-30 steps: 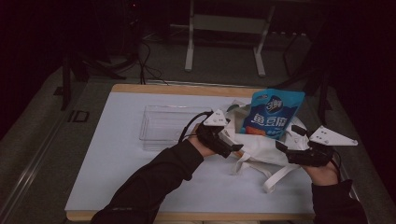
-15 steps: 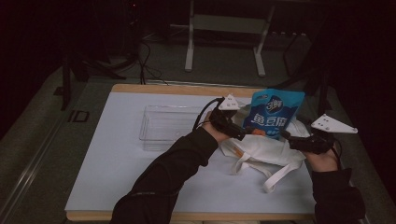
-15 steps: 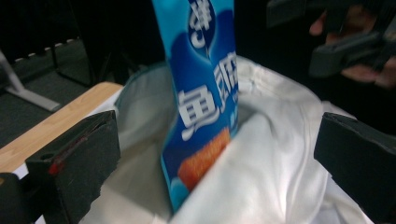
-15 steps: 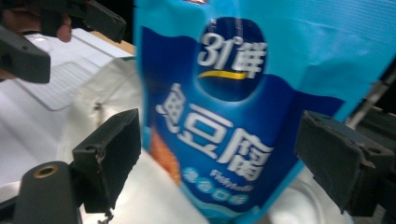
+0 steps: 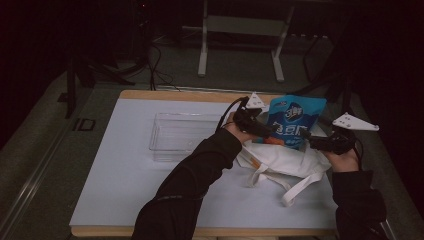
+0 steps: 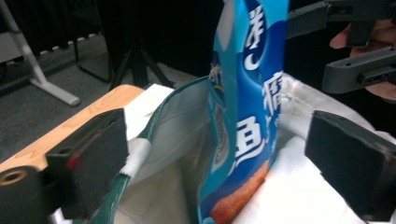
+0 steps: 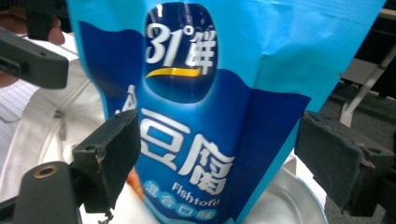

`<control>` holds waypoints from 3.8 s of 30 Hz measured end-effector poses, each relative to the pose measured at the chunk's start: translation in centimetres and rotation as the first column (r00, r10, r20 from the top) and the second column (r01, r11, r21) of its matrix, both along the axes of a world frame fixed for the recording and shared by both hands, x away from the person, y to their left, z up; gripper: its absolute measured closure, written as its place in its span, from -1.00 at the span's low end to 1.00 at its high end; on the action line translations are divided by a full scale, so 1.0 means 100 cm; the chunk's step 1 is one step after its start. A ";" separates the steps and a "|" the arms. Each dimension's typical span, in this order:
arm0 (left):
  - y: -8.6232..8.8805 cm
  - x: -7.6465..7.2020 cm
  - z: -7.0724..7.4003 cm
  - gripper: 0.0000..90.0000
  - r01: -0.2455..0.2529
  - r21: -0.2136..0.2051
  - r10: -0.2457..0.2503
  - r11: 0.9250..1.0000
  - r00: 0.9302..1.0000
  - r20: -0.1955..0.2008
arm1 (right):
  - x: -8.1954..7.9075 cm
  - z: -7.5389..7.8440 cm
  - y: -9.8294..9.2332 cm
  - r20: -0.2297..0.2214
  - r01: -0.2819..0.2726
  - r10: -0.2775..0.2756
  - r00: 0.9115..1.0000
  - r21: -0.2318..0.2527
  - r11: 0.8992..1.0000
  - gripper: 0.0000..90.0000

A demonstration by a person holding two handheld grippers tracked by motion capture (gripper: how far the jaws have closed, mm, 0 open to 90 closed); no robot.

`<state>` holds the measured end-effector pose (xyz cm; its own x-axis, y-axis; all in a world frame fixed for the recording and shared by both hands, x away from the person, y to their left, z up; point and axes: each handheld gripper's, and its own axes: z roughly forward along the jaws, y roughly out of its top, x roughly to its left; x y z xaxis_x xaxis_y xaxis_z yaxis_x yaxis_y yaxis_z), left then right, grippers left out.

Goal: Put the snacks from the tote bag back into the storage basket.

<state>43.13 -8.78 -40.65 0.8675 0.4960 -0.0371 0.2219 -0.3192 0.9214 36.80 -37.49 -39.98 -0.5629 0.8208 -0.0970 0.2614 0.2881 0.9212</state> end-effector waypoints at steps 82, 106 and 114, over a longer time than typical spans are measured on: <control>-0.033 0.007 -0.005 1.00 -0.040 -0.004 0.040 0.999 0.999 -0.032 | 0.033 -0.004 0.011 -0.115 -0.052 0.046 0.992 -0.052 0.997 0.93; -0.029 -0.002 0.050 1.00 -0.023 -0.006 0.023 1.000 0.999 0.027 | 0.019 0.043 0.014 -0.054 -0.024 0.023 0.998 -0.026 0.999 0.95; -0.024 -0.006 0.076 1.00 -0.019 -0.014 0.020 1.000 0.999 0.047 | 0.016 0.065 0.018 -0.021 -0.025 0.024 0.999 -0.017 1.000 0.95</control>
